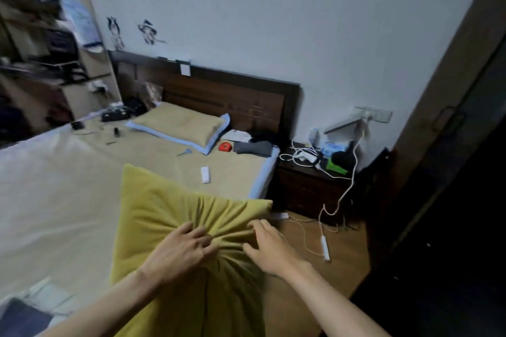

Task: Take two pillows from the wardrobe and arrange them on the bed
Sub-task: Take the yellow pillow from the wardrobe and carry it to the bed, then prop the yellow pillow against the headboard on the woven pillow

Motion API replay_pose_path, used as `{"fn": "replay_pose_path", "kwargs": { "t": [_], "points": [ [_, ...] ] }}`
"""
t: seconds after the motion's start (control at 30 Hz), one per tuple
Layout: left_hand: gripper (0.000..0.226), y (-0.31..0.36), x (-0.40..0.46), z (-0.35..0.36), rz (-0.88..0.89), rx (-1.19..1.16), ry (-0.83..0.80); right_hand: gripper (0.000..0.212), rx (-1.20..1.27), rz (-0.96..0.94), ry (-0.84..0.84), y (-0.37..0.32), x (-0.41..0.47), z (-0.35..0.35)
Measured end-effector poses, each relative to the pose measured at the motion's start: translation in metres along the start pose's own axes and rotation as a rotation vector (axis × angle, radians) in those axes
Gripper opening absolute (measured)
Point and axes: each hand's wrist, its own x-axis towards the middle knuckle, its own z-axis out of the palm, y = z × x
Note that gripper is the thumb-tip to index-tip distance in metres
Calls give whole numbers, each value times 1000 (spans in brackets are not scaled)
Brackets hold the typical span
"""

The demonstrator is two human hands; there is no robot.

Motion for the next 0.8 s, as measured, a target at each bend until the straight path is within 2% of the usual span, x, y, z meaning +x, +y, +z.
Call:
{"fn": "replay_pose_path", "kwargs": {
  "t": [0.1, 0.2, 0.33, 0.5, 0.67, 0.8],
  "points": [
    [32, -54, -7, 15, -199, 39, -18, 53, -8, -53, -53, -23, 57, 4],
    [23, -104, -5, 26, -417, -5, -43, 52, -45, -92, -81, -35, 107, 0],
    [24, -163, 8, 38, -593, -91, -16, 57, -92, -99, -57, -40, 172, -13],
    [23, -214, 39, 66, -694, -163, 31, 87, -72, -91, -110, -36, 256, -17],
    [25, -260, 92, 111, -755, -170, 58, 112, -57, -172, -141, -6, 357, -21],
    [26, -304, 151, 170, -796, -177, 70, 120, 45, -183, -332, 43, 465, -26]
  ]
}}
